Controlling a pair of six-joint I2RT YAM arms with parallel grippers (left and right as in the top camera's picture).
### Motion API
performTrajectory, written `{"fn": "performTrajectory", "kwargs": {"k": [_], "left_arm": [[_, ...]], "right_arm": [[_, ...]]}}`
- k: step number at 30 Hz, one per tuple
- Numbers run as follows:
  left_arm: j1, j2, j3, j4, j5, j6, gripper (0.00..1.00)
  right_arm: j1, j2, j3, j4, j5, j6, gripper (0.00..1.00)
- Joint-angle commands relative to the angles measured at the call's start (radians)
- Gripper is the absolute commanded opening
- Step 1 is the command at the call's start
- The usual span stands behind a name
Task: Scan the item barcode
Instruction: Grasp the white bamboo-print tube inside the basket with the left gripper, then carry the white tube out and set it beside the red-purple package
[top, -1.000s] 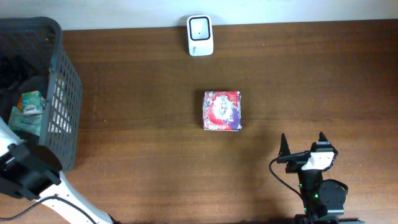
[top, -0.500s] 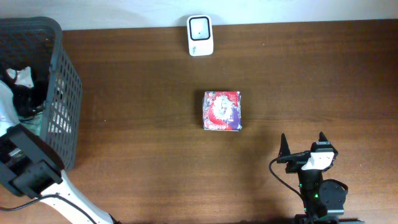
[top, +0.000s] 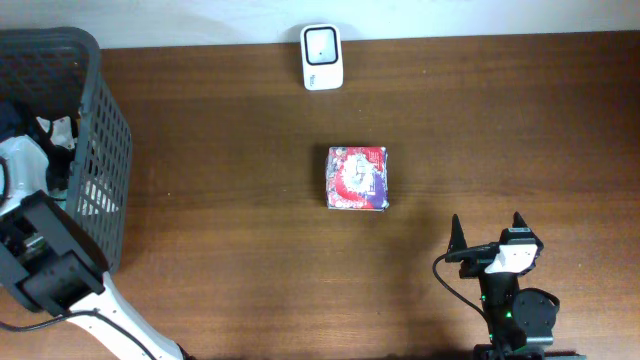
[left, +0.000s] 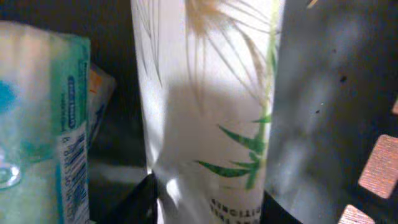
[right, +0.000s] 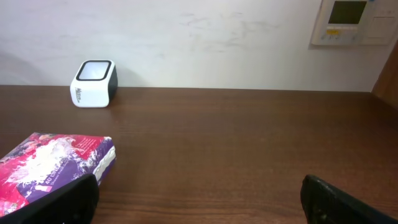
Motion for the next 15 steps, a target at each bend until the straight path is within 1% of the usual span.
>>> {"fn": "performTrajectory", "kwargs": {"k": [1, 2, 3, 4, 5, 8, 11, 14, 15], "left_arm": [[0.002, -0.004, -0.005, -0.018, -0.016, 0.003, 0.15], [0.002, -0.008, 0.008, -0.029, -0.007, -0.002, 0.1], [0.002, -0.015, 0.03, -0.042, -0.006, -0.037, 0.09], [0.002, -0.025, 0.064, -0.06, -0.006, -0.082, 0.01], [0.002, -0.046, 0.114, -0.09, 0.014, -0.124, 0.0], [0.002, -0.097, 0.172, -0.121, 0.073, -0.125, 0.0], [0.002, -0.203, 0.192, -0.119, 0.122, -0.131, 0.0], [0.015, -0.329, 0.195, -0.094, 0.122, -0.253, 0.0], [0.015, -0.375, 0.195, -0.076, 0.122, -0.277, 0.0]], "right_arm": [[-0.006, -0.006, -0.008, -0.003, 0.002, -0.004, 0.99], [-0.006, -0.006, -0.008, -0.003, 0.002, -0.004, 0.99], [-0.006, -0.006, -0.008, -0.003, 0.002, -0.004, 0.99], [-0.006, -0.006, -0.008, -0.003, 0.002, -0.004, 0.99], [-0.006, -0.006, -0.008, -0.003, 0.002, -0.004, 0.99], [-0.006, -0.006, -0.008, -0.003, 0.002, -0.004, 0.99], [-0.006, -0.006, -0.008, -0.003, 0.002, -0.004, 0.99], [-0.006, -0.006, -0.008, -0.003, 0.002, -0.004, 0.98], [-0.006, -0.007, -0.008, -0.003, 0.002, -0.004, 0.99]]}}
